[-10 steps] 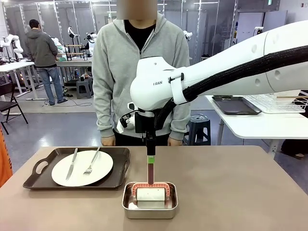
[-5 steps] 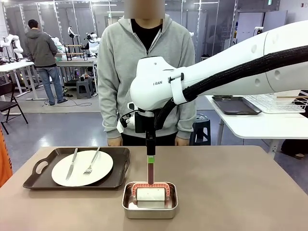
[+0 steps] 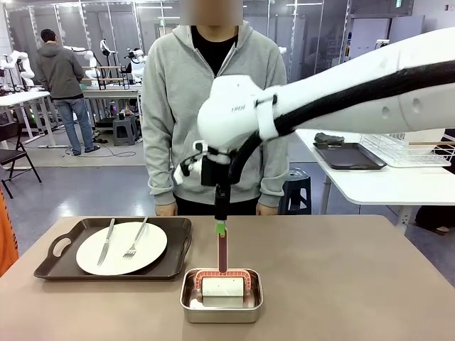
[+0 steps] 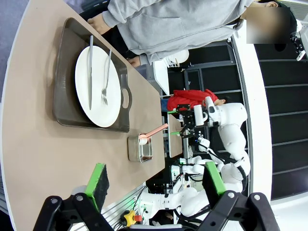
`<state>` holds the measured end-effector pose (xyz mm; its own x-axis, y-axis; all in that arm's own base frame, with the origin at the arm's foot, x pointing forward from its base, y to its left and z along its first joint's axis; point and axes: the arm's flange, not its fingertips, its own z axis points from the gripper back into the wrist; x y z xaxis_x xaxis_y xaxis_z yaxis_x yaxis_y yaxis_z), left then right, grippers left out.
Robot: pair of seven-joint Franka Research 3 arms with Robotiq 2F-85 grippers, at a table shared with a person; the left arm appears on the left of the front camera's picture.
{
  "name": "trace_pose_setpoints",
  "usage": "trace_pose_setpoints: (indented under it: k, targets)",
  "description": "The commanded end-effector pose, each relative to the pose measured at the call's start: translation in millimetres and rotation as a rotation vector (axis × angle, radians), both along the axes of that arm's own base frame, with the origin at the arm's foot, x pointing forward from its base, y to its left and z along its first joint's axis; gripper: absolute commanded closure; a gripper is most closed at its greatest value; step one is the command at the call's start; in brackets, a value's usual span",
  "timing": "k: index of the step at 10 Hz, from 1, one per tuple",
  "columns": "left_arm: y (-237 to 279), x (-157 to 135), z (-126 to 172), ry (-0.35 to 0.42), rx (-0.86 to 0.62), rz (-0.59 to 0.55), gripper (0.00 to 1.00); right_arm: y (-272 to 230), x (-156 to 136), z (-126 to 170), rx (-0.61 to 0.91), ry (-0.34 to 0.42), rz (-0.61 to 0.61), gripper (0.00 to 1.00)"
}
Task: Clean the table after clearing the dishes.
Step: When the right (or left) Handle tray is removed, use the right hand (or left hand) to clean the right (or left) side of the table with the Lint Roller.
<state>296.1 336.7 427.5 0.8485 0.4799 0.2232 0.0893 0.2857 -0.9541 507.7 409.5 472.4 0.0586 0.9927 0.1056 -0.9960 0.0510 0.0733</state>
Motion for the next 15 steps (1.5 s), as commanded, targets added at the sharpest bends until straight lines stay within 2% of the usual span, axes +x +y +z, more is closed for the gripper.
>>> trace_pose_setpoints:
  k: [1,2,3,5,7,8,9,10,11,12,13,14,15]
  targets:
    - [1.2,-2.5,0.9,-0.012,-0.001,-0.004,0.0,-30.6,6.5,34.2,0.171,0.081,-0.218,0.0]
    - [1.2,-2.5,0.9,-0.012,-0.001,-0.004,0.0,-51.8,12.4,45.6,0.283,0.117,-0.33,0.0]
    - [1.2,-2.5,0.9,-0.012,-0.001,-0.004,0.0,-88.2,14.5,54.7,0.432,0.2,-0.487,0.0]
    - [1.2,-2.5,0.9,-0.012,-0.001,-0.004,0.0,-177.0,8.7,49.2,0.617,0.398,-0.718,0.0]
    - [1.2,-2.5,0.9,-0.012,-0.001,-0.004,0.0,-267.3,-8.1,30.4,0.773,0.554,-0.864,0.0]
    - [1.2,-2.5,0.9,-0.012,-0.001,-0.004,0.0,-308.1,-16.8,16.5,0.893,0.631,-0.865,0.0]
    - [1.2,-2.5,0.9,-0.012,-0.001,-0.004,0.0,-348.9,-24.1,4.2,0.987,0.67,-0.882,0.0]
    - [1.2,-2.5,0.9,-0.012,-0.001,-0.004,0.0,-394.8,-32.1,-8.5,1.019,0.66,-0.913,0.0]
    - [1.2,-2.5,0.9,-0.012,-0.001,-0.004,0.0,-429.6,-42.8,-16.3,1.039,0.6,-0.937,0.0]
    - [1.2,-2.5,0.9,-0.012,-0.001,-0.004,0.0,-458.7,-51.8,-24.7,1.095,0.617,-0.873,0.0]
    - [1.2,-2.5,0.9,-0.012,-0.001,-0.004,0.0,-487.2,-59.6,-35.9,1.092,0.645,-0.894,0.0]
    - [1.2,-2.5,0.9,-0.012,-0.001,-0.004,0.0,-516.7,-67.1,-47.0,1.08,0.678,-0.852,0.0]
    - [1.2,-2.5,0.9,-0.012,-0.001,-0.004,0.0,-545.1,-75.1,-57.8,1.092,0.685,-0.891,0.0]
